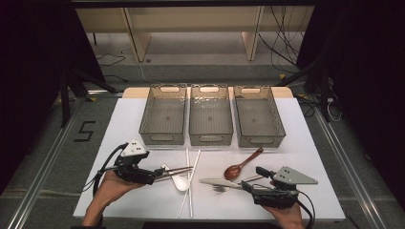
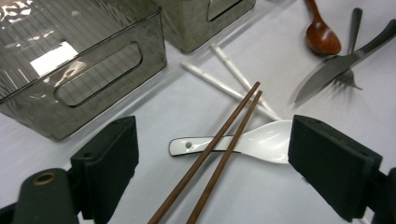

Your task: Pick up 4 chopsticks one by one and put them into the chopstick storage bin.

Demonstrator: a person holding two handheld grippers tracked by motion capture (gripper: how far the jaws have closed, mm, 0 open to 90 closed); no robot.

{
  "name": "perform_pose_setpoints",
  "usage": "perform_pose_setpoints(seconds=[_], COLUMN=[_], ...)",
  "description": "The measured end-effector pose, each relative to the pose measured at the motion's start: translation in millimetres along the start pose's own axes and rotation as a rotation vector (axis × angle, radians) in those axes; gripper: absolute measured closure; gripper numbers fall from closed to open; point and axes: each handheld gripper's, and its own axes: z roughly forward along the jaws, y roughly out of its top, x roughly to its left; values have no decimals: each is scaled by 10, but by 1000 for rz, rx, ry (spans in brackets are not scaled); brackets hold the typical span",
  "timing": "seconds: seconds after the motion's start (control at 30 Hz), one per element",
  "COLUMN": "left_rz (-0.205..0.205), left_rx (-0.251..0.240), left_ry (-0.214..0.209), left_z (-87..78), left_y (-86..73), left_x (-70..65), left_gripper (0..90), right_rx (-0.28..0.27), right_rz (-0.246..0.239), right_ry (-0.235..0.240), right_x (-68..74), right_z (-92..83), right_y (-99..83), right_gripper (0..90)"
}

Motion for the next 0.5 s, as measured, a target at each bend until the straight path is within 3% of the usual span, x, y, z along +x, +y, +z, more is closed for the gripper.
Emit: perform_pose_setpoints(seconds=[0.33,0.5], left_rz=[85,99], left_rx=[174,251], left_ry=[18,16], left_z=[153,247], left_y=[50,16], left_x=[117,205], left_gripper=[206,267], right_rx=[6,8], right_rz=[3,5], right_ry=[7,8], right_x=[9,5], right_z=[8,9], right_y=[-2,-3], right_gripper=[260,262])
